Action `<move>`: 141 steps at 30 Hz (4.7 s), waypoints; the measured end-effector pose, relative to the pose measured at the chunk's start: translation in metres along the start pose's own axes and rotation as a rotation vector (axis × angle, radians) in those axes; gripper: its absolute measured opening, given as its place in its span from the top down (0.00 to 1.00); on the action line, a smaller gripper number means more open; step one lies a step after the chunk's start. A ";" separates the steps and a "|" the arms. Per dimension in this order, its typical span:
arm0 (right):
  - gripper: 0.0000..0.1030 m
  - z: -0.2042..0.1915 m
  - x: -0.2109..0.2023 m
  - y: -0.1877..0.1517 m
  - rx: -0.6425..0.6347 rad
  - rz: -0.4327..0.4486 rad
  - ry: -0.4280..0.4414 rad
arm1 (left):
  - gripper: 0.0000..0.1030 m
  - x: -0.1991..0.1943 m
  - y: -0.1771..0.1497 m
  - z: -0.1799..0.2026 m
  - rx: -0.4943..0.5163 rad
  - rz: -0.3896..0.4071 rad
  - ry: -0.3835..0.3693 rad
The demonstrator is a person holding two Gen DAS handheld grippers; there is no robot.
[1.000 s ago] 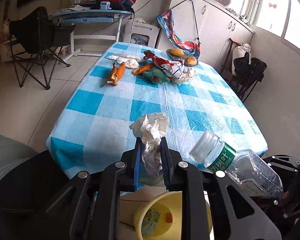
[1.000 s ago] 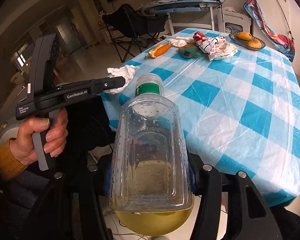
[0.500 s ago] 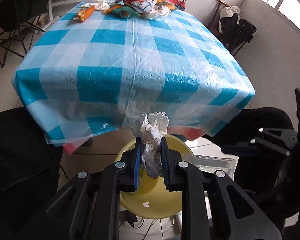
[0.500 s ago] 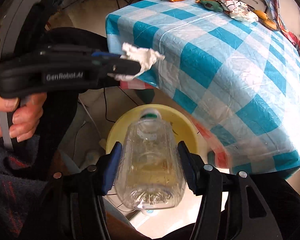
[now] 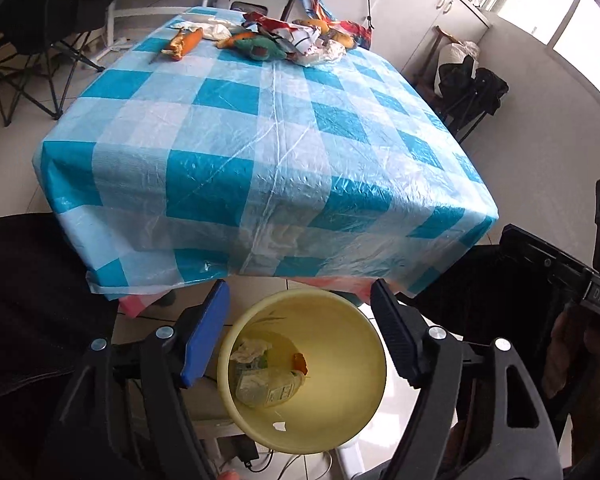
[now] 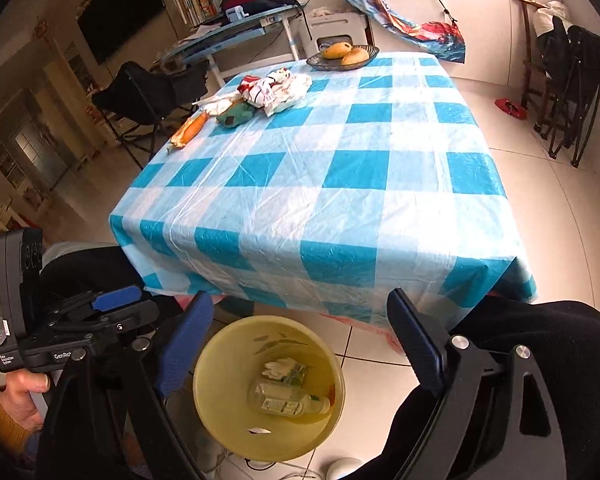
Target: Collect trash
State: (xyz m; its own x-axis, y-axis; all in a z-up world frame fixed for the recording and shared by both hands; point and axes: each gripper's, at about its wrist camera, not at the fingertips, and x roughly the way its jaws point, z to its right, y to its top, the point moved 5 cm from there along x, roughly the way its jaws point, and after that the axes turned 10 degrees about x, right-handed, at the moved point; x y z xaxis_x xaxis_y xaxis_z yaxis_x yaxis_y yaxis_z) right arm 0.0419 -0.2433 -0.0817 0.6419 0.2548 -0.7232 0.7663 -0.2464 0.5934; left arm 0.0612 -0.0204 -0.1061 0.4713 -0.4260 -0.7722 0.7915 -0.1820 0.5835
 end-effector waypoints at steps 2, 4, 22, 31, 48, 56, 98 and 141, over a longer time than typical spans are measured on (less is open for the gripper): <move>0.11 -0.002 -0.004 0.003 -0.008 0.045 -0.009 | 0.32 -0.004 0.003 -0.006 -0.030 0.024 0.004; 0.11 -0.004 -0.008 0.002 -0.016 0.070 -0.013 | 0.32 -0.007 0.005 -0.010 -0.038 0.040 0.024; 0.11 -0.016 -0.010 -0.003 -0.108 0.143 -0.087 | 0.32 -0.020 0.012 -0.019 -0.017 0.103 0.100; 0.11 -0.020 -0.011 -0.004 -0.123 0.148 -0.096 | 0.32 -0.021 0.012 -0.016 0.005 0.112 0.115; 0.11 -0.020 -0.010 -0.004 -0.124 0.147 -0.097 | 0.32 -0.024 0.014 -0.015 0.015 0.136 0.126; 0.11 -0.021 -0.010 -0.005 -0.129 0.143 -0.102 | 0.32 -0.022 0.014 -0.007 0.054 0.129 0.111; 0.10 -0.020 -0.008 -0.006 -0.142 0.135 -0.113 | 0.30 -0.023 0.017 -0.016 0.006 0.142 0.120; 0.10 -0.058 0.066 0.078 -0.125 0.046 0.200 | 0.29 0.063 0.200 -0.143 -0.107 0.123 0.327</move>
State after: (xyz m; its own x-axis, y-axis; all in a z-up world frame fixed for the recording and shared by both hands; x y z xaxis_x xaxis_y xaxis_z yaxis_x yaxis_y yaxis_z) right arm 0.1454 -0.1912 -0.0626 0.6596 0.4293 -0.6170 0.7252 -0.1475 0.6726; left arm 0.3051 0.0434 -0.0742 0.6516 -0.1297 -0.7474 0.7490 -0.0459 0.6609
